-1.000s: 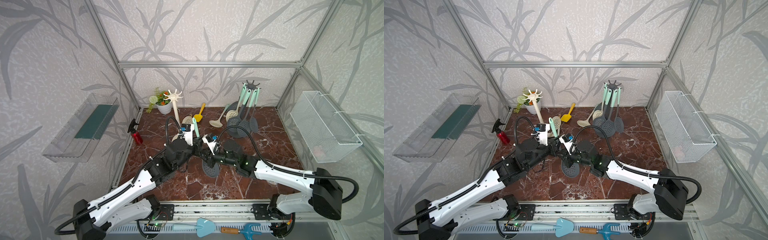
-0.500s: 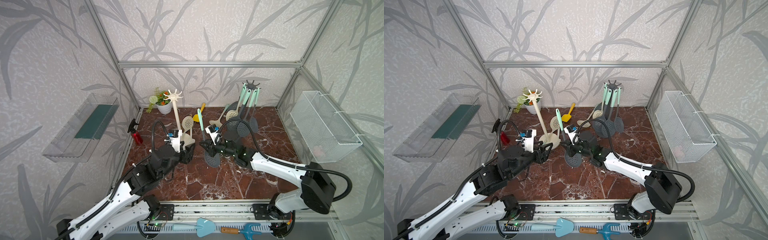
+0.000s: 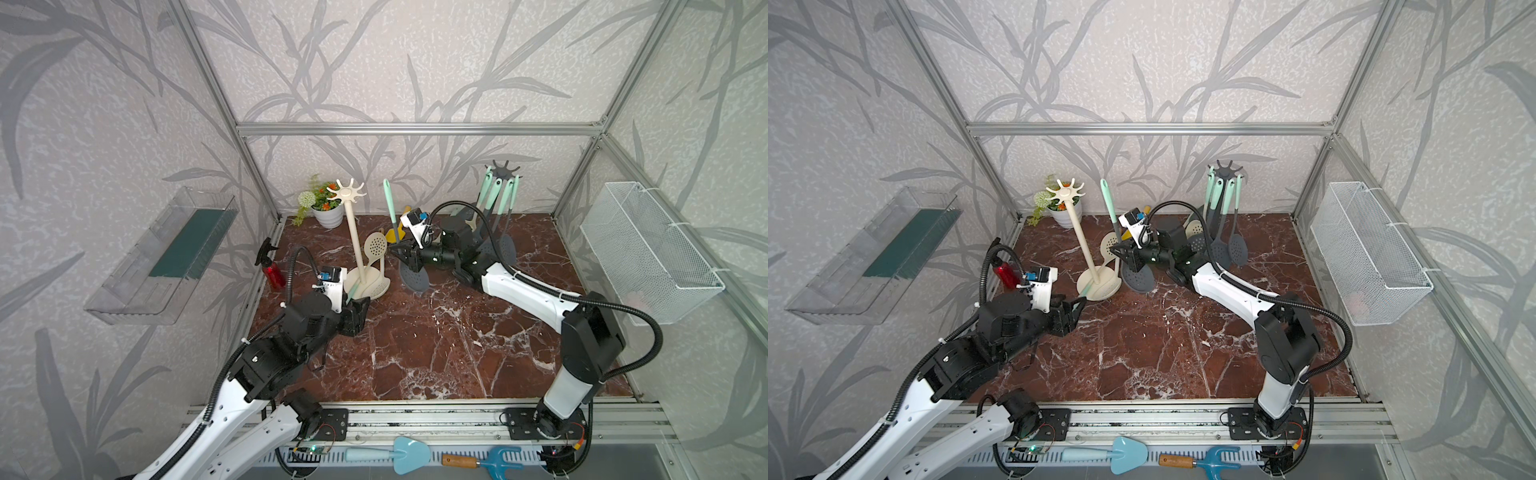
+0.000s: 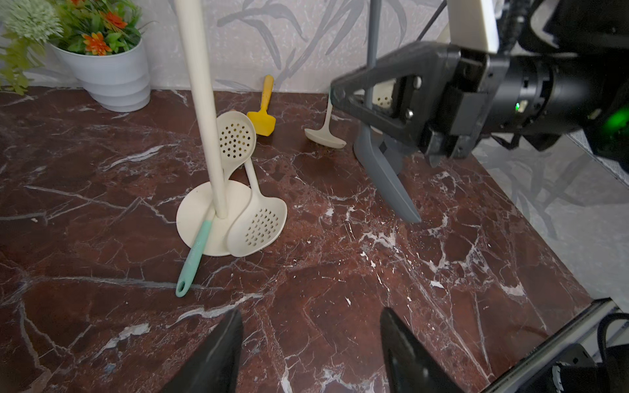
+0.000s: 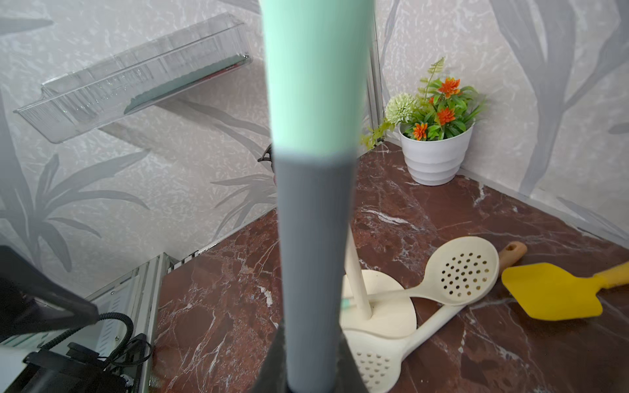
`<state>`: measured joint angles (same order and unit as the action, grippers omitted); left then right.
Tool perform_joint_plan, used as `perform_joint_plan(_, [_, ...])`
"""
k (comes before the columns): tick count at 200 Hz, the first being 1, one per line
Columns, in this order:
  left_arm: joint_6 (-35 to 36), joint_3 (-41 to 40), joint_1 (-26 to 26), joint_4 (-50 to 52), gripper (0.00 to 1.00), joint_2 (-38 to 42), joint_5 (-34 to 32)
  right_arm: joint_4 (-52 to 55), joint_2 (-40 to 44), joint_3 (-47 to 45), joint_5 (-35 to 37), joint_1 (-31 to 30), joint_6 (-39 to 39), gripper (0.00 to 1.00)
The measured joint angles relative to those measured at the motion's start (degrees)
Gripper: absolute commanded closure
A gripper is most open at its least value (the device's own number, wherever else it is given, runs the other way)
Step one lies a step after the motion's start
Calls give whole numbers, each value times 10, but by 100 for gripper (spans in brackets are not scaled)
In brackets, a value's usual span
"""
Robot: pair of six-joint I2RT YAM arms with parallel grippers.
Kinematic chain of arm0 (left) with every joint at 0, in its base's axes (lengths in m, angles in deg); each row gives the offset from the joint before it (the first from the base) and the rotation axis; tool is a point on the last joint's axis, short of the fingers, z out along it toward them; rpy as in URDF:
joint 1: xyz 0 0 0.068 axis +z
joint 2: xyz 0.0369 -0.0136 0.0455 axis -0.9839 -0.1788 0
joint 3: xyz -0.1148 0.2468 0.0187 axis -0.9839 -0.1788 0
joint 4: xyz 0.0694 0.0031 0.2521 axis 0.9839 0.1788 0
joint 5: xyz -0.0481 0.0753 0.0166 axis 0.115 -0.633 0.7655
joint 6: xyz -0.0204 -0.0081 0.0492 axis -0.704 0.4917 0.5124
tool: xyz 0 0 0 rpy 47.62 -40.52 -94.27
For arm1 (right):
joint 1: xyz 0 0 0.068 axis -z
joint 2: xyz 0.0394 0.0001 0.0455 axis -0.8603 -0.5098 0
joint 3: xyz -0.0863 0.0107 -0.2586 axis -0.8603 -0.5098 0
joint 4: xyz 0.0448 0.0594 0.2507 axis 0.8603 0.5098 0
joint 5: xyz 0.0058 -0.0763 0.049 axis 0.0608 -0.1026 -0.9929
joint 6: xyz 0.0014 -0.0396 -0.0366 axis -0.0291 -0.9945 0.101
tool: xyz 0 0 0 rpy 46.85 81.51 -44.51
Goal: Hang the skimmer on the kitchen utensil rack
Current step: Hang the skimmer on the rack.
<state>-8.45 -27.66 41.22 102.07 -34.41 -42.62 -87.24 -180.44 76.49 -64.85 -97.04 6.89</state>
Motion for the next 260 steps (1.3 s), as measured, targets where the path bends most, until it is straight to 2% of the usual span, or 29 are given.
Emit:
perform_joint_plan(65, [9,0,7,6,37,-10,26,76,-70,96,-56,3,-33,100])
perform_joint_plan(113, [9,0,10,6,37,-3,31,104,-75,116,-72,7,-47,100])
perform_joint_plan(151, [9,0,11,7,37,-3,37,135,-99,169,-81,12,-51,100])
perform_joint_plan(197, [9,0,11,10,37,1,38,148,-98,164,-88,16,-55,100])
perform_joint_plan(260, [8,0,12,11,37,3,40,146,-66,94,-89,15,-57,100])
